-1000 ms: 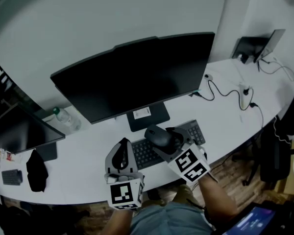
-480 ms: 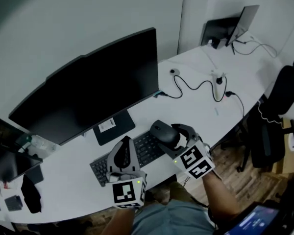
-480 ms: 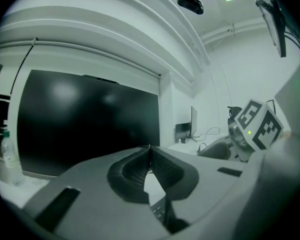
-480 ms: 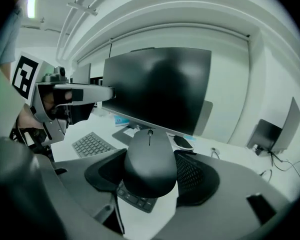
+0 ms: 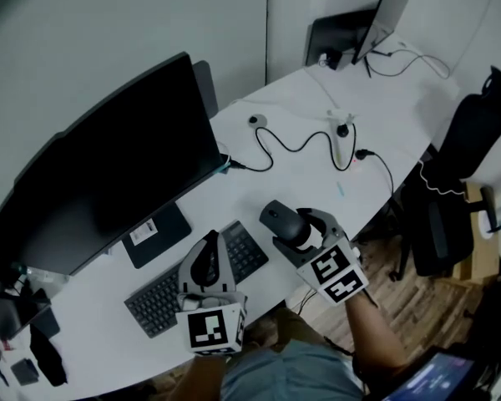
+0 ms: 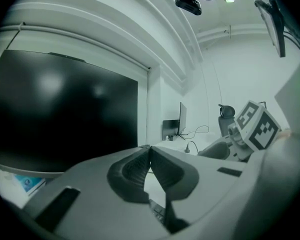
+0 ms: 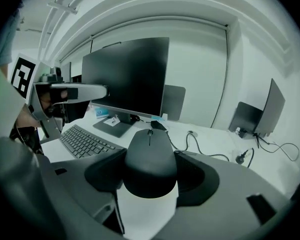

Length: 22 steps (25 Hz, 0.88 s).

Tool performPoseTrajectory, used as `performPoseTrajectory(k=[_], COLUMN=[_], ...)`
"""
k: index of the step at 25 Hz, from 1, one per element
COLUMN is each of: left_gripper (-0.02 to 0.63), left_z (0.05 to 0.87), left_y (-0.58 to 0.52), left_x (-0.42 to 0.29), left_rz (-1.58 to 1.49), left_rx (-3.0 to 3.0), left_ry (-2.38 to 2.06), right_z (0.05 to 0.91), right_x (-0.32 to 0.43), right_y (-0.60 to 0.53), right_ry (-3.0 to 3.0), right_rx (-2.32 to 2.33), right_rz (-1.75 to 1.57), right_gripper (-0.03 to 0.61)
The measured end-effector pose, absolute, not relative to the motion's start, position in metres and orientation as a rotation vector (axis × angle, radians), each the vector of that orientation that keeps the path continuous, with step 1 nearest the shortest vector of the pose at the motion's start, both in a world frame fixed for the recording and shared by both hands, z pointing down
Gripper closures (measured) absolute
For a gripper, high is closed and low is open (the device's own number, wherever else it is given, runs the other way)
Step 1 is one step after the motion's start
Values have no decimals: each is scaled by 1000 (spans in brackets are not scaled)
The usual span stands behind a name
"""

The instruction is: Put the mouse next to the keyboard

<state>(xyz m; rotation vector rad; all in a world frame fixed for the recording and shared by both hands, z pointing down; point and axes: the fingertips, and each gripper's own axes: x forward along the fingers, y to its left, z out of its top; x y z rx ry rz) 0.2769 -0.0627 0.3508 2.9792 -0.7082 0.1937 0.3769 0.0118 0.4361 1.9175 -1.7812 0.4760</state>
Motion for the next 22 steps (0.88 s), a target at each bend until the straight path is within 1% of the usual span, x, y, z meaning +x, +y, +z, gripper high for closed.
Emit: performPoseTrajectory(k=[22], left_gripper=[609], left_z=[416], left_y=[-102], left_x=[291], left_rz=[407], left_rx=[2863], left_ry=[-773], right_z=[533], right_x=[389], right_y=[-28], right_ry=[-1803], right_rx=[1776], right_rz=[688], right_gripper=[276])
